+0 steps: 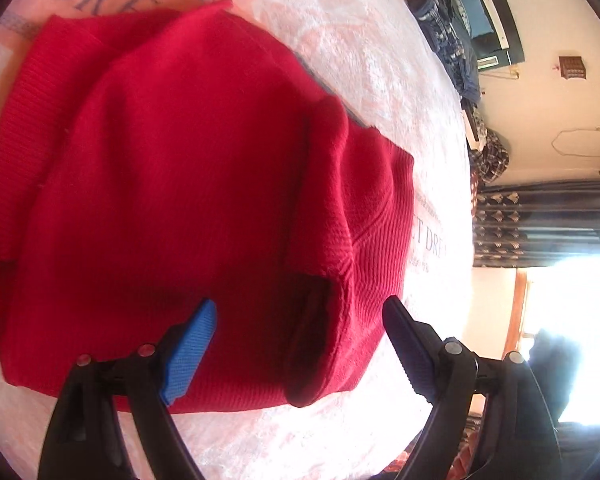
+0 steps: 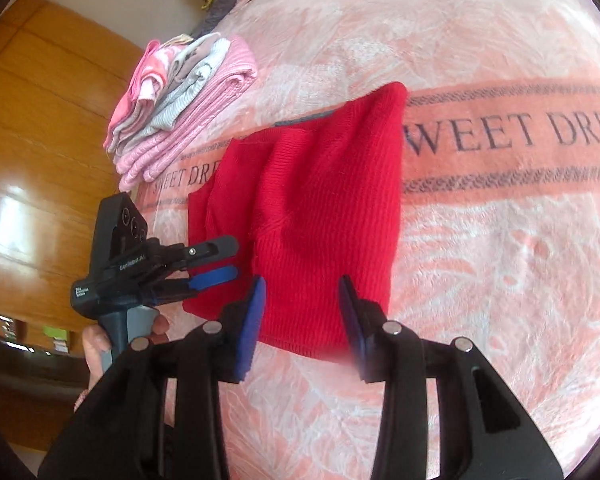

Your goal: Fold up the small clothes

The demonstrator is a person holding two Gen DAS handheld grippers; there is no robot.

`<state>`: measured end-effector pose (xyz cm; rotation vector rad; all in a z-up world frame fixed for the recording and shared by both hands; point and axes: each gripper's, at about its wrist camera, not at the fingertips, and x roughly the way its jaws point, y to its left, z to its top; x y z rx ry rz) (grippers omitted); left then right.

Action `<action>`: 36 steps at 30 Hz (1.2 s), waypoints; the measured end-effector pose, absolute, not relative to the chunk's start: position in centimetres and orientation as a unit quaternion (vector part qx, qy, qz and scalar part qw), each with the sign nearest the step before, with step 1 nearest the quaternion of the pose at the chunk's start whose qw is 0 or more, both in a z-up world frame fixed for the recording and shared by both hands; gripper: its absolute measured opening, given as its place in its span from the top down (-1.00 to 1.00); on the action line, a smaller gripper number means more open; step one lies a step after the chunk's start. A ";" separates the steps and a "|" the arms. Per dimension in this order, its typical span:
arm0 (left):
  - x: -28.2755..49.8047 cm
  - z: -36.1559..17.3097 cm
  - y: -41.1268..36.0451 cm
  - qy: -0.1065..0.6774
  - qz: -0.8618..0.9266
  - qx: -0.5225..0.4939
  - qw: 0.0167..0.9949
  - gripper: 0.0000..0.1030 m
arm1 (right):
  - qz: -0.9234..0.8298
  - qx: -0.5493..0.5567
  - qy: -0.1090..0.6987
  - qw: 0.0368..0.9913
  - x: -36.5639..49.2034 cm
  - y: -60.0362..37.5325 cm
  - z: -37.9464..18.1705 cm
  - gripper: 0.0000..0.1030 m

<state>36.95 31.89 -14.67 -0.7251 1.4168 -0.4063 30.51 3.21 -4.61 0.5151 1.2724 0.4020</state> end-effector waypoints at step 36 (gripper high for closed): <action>37.7 -15.2 27.6 0.605 -0.249 -0.359 0.666 0.86 | 0.146 0.269 0.605 0.735 30.9 1.2 -8.3 0.22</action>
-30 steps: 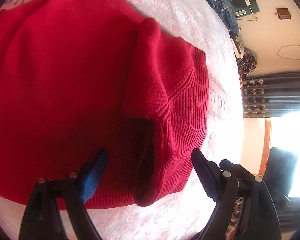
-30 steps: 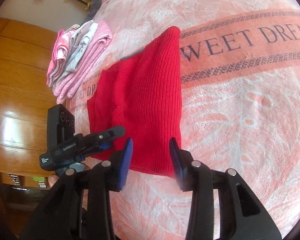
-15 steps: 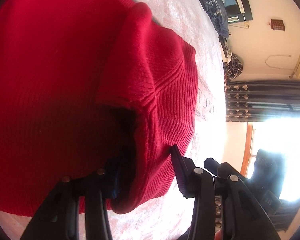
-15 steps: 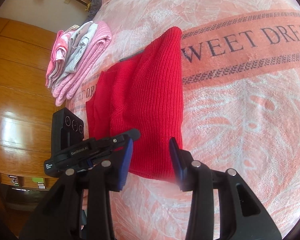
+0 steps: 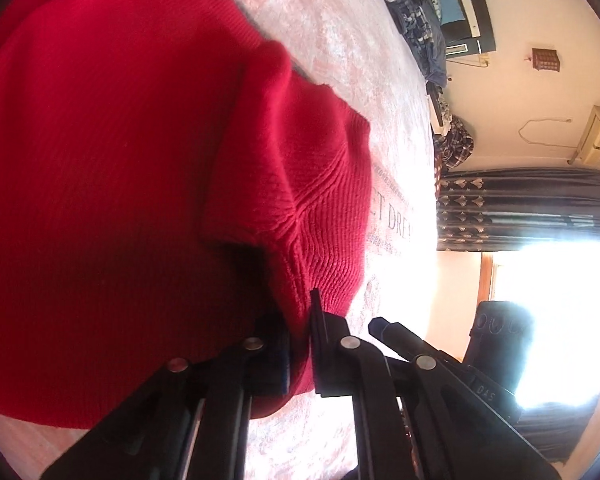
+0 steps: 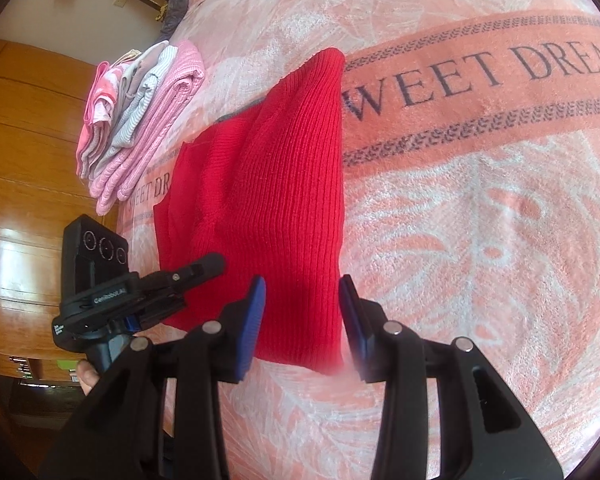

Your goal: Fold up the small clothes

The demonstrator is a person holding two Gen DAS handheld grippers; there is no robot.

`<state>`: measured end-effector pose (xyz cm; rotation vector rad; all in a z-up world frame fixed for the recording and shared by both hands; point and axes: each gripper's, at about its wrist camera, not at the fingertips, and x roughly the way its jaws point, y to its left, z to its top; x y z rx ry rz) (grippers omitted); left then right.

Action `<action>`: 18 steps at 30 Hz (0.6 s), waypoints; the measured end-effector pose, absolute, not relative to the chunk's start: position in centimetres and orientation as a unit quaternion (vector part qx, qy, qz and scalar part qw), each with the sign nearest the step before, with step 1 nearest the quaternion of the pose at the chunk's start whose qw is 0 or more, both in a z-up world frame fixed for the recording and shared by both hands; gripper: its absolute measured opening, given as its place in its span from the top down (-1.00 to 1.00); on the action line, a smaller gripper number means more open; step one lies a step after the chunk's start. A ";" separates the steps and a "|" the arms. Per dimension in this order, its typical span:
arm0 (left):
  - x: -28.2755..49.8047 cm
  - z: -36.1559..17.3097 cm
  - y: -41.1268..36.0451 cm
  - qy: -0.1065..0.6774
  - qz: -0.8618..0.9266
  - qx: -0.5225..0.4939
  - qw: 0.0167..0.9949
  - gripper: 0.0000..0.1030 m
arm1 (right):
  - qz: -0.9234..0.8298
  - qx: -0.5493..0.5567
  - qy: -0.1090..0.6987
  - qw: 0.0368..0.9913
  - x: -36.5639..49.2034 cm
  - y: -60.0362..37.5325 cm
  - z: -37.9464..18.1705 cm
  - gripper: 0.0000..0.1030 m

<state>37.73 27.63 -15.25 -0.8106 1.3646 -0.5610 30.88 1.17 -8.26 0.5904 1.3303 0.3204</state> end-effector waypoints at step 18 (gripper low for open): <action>37.2 -16.6 26.5 0.594 -0.262 -0.353 0.674 0.88 | 0.137 0.278 0.610 0.729 30.9 0.9 -8.8 0.21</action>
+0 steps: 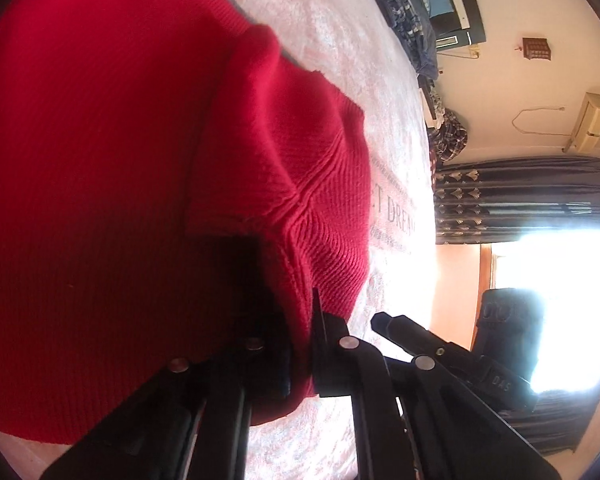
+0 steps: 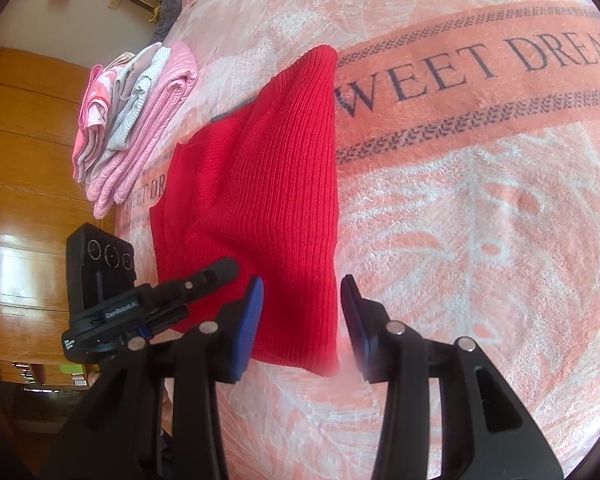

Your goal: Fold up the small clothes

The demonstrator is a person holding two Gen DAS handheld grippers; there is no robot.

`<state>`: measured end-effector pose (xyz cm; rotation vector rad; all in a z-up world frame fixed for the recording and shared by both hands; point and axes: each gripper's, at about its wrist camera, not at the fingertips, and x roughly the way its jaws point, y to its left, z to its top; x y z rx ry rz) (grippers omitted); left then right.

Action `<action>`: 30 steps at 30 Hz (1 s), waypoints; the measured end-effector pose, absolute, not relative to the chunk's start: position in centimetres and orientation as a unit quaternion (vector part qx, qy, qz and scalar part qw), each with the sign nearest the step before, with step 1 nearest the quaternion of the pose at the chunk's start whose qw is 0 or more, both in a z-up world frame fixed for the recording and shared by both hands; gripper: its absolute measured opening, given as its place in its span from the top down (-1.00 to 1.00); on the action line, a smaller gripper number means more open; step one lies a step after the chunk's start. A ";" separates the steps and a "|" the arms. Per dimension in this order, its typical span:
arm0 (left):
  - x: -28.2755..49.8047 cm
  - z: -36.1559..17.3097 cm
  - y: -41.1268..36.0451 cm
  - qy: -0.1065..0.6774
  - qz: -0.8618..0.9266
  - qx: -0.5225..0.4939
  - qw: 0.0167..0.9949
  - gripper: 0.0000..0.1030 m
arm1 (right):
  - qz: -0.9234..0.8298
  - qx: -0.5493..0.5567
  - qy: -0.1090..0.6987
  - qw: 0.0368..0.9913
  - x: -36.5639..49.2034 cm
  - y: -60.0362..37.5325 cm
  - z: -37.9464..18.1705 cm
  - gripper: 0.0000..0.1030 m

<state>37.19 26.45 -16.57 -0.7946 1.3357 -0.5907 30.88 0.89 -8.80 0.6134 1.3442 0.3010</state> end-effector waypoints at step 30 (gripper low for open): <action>33.6 -16.1 45.9 0.585 -0.126 -0.326 0.732 0.87 | 0.230 0.262 0.640 0.685 30.9 8.3 -11.2 0.02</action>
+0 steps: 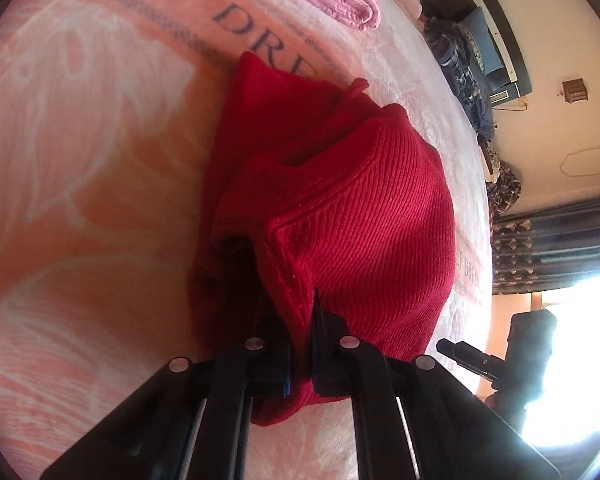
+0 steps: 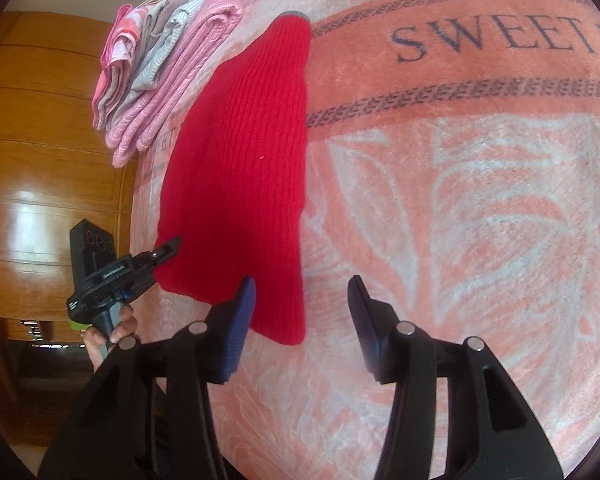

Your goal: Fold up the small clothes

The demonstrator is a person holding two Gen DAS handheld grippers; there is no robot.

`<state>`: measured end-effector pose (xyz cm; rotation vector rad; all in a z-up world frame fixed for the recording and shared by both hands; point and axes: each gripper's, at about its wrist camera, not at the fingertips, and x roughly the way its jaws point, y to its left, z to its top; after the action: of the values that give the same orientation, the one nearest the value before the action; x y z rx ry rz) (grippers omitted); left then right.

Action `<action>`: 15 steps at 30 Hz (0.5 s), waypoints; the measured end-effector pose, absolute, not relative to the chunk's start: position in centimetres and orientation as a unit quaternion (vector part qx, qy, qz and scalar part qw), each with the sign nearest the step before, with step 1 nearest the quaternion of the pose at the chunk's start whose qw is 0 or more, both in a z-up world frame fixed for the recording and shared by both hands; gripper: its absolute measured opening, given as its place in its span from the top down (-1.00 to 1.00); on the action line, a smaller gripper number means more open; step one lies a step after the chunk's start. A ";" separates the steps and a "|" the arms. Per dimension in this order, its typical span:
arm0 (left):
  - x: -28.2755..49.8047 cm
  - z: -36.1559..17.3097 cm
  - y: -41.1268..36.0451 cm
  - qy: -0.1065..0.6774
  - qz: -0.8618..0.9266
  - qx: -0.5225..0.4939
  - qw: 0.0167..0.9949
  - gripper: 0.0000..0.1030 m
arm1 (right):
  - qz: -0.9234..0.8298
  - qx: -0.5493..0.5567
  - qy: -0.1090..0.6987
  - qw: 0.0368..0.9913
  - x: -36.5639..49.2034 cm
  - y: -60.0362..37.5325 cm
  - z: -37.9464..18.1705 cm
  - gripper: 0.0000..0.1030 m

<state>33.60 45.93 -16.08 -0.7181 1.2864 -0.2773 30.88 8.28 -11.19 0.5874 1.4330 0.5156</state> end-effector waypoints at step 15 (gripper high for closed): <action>33.6 -13.5 45.1 0.589 -0.115 -0.265 0.754 0.82 | 0.253 0.148 0.673 0.679 30.3 12.8 -12.5 0.73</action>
<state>33.59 45.05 -13.50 -0.5790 1.2858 -0.2512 30.32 12.78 -12.52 0.3318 1.5114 0.5672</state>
